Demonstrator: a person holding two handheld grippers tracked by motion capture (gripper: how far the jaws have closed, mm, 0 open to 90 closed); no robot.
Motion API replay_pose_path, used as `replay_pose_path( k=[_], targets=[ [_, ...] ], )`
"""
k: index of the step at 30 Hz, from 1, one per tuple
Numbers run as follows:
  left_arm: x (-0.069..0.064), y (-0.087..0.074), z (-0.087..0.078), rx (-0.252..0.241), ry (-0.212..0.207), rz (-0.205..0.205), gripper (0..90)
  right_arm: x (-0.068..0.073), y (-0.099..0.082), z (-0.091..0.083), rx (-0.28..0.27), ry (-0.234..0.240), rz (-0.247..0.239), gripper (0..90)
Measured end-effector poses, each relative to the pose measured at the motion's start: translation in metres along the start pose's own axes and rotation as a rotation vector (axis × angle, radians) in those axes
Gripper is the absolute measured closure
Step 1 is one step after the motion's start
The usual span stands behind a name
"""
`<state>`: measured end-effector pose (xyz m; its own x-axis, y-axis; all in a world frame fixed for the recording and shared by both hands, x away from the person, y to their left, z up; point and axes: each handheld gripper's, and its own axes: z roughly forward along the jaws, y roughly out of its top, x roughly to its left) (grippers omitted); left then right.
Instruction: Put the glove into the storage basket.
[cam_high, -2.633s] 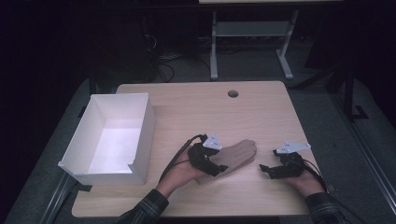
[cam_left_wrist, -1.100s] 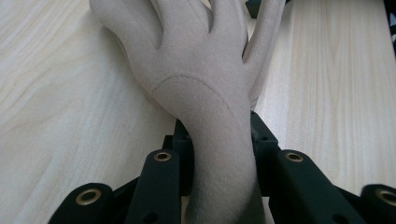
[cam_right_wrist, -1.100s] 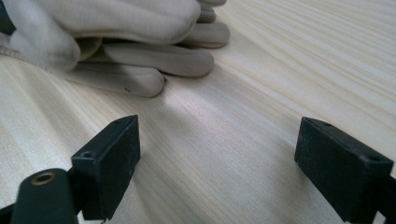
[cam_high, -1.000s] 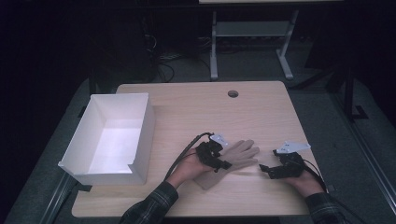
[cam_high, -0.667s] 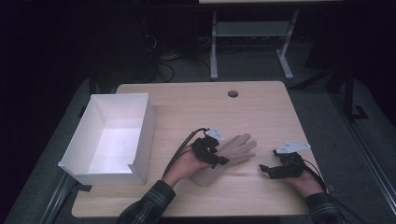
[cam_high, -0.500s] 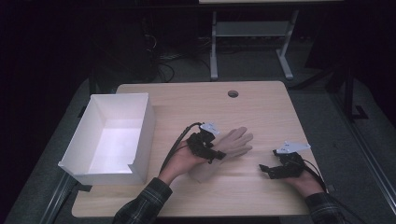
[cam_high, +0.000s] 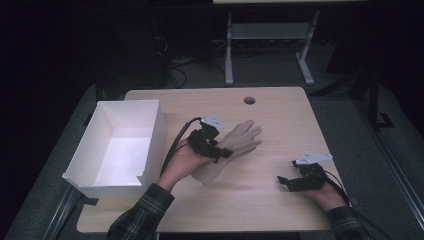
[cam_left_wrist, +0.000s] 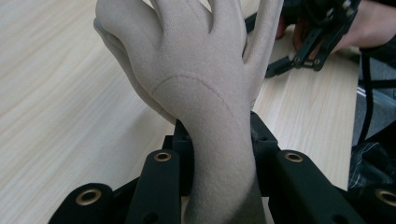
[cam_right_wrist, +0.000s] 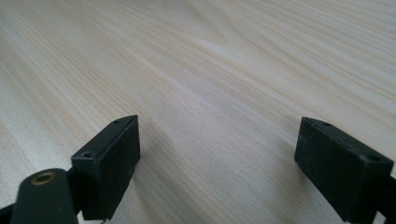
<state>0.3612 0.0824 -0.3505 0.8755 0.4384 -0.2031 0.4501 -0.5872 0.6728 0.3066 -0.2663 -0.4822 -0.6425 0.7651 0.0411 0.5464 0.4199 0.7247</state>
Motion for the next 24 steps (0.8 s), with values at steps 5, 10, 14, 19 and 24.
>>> replay_pose_path(
  k=[5,10,14,19,24],
  targets=[
    [0.002,0.005,-0.018,-0.013,0.026,-0.011,70.7,0.0,0.0,0.0,0.0,0.0,0.0,13.6],
    [0.007,0.01,-0.039,-0.016,0.046,-0.022,70.7,0.0,0.0,0.0,0.0,0.0,0.002,13.6],
    [0.009,0.012,-0.051,-0.012,0.065,-0.032,70.7,0.0,0.0,0.0,0.001,-0.001,0.0,13.6],
    [0.016,0.013,-0.076,-0.027,0.103,-0.049,70.7,0.0,0.0,0.0,0.001,-0.001,-0.001,13.6],
    [0.023,0.009,-0.092,-0.034,0.132,-0.068,70.7,0.0,0.0,0.0,0.0,0.0,-0.002,13.1]
  ],
)
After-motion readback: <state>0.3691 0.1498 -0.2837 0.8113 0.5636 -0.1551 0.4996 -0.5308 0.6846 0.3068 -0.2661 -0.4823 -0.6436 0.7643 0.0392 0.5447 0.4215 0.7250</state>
